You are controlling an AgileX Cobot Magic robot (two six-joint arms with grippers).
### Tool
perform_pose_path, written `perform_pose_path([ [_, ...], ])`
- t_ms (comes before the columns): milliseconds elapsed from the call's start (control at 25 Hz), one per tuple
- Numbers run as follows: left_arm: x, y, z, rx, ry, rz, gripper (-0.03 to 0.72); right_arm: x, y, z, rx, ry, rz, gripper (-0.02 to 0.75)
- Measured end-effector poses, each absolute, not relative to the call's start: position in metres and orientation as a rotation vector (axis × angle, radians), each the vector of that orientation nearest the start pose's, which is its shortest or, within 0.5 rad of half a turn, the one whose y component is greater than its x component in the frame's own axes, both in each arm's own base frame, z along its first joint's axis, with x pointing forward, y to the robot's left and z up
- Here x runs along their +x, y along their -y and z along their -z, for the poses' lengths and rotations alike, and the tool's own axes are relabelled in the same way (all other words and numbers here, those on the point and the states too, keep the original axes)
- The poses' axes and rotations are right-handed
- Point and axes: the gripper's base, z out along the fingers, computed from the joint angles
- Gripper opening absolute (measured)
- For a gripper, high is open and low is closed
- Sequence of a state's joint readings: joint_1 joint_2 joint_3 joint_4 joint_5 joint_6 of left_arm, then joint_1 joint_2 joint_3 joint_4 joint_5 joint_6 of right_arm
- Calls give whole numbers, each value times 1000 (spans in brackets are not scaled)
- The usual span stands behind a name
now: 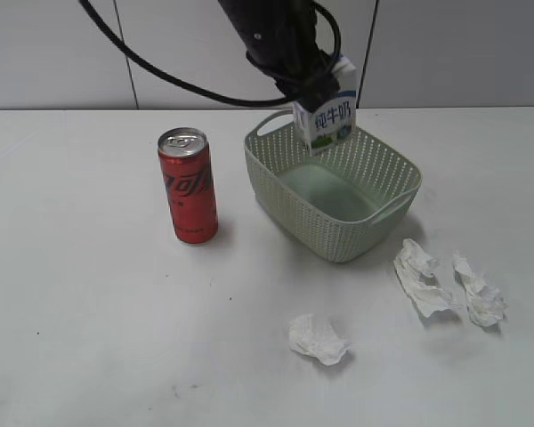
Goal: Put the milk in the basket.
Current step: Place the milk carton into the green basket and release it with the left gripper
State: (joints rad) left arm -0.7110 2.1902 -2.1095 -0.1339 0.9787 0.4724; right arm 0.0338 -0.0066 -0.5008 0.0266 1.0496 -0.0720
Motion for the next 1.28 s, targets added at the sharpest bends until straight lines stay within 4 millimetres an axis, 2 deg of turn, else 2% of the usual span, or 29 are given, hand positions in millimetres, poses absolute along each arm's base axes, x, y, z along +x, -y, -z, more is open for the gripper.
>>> perform_pose_path([
  [240, 383, 342, -222, 1446, -2229, 198, 329, -6, -2, -278, -108, -2023, -8, 587],
  [360, 386, 344, -205, 1465, -2250, 176, 328, -6, -2, -278, -108, -2023, -8, 587],
  [480, 386, 346, -198, 1459, -2266, 208, 336, -6, -2, -278, -108, -2023, -8, 587],
  [520, 386, 348, -198, 1446, -2263, 229, 370, -6, -2, -278, -108, -2023, -8, 587],
  [600, 385, 349, -202, 1432, -2258, 253, 502, -6, -2, -278, -108, -2023, -8, 586],
  [680, 384, 348, -209, 1425, -2253, 266, 617, -6, -2, -278, -108, -2023, -8, 586],
  [720, 383, 348, -216, 1422, -2246, 268, 648, -6, -2, -278, -108, -2023, -8, 586],
  [840, 377, 342, -254, 1420, -2208, 256, 675, -6, -2, -278, -108, -2023, -8, 586],
  [960, 370, 323, -311, 1358, -2168, 230, 679, -6, -2, -278, -108, -2023, -8, 586],
  [1080, 372, 283, -356, 1184, -2222, 205, 678, -6, -2, -278, -108, -2023, -8, 586],
  [1160, 384, 249, -370, 1040, -2278, 173, 671, -6, -2, -278, -108, -2023, -8, 586],
  [1280, 404, 200, -380, 802, -2359, 124, 661, -6, -2, -278, -108, -2023, -8, 586],
])
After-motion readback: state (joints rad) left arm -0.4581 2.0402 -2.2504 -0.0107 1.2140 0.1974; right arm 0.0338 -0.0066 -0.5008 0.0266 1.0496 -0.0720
